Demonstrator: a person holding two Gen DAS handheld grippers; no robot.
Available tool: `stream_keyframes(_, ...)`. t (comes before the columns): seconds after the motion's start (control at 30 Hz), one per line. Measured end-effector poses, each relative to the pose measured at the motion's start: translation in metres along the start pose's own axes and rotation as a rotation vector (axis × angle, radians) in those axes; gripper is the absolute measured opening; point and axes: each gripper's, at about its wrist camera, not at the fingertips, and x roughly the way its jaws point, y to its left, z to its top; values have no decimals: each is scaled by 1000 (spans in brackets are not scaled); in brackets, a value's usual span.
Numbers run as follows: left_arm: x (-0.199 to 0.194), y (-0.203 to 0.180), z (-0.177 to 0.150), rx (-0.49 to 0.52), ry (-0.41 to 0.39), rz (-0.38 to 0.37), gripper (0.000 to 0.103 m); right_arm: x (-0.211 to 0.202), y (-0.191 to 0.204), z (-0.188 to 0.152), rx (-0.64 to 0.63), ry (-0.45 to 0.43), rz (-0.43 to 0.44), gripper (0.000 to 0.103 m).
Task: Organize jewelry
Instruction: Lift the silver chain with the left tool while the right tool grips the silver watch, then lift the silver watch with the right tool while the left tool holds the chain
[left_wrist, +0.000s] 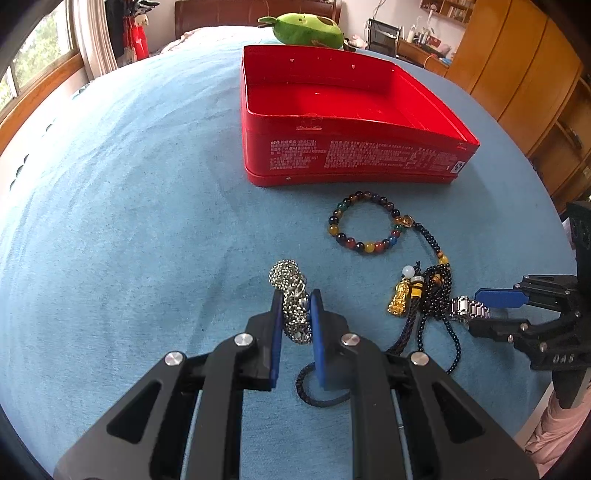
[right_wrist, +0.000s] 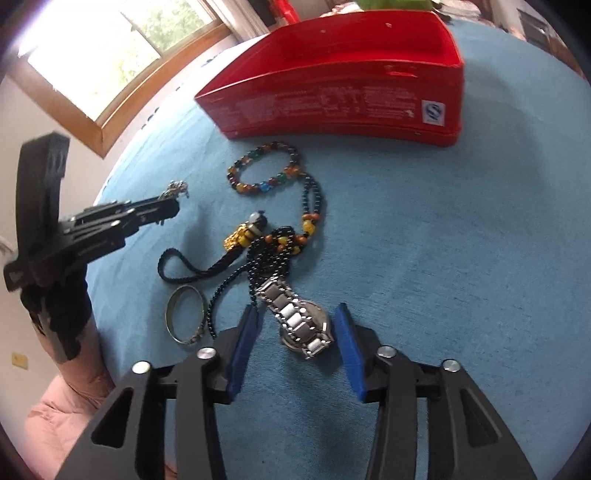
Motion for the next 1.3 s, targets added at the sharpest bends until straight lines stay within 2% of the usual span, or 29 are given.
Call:
stream_keyframes(0.07,1,0,0,1,3,5,13,1,5,-1,-31,-1,-34,46)
stream_keyframes(0.17,2,-1,0,2,7,3,13,4,12,-2,-79,-12,-112,33)
stream_keyframes(0.27,3,-1,0,3,6,7,13,4,17,-4,-103,-22,-129,30)
stream_keyframes(0.57,3,-5,0,10,-10,18,13,-2,9,-8,-52,-46,-96,30)
stream_keyframes(0.87,2,-10,-2,22,-13,28,13,-3,8,-7,-49,-46,-112,30)
stream_keyframes(1.13,-4,-14,-4,34,-24,32,13,-21,3,-5,-32,-88,-96,30)
stream_keyframes(1.17,-5,-15,-4,35,-25,32,13,-24,3,-5,-32,-96,-98,22)
stream_keyframes(1.23,-7,-17,-5,40,-30,33,13,-30,3,-4,-28,-104,-78,21)
stream_keyframes(1.3,-10,-19,-5,47,-38,35,13,-34,5,-2,-39,-115,-97,21)
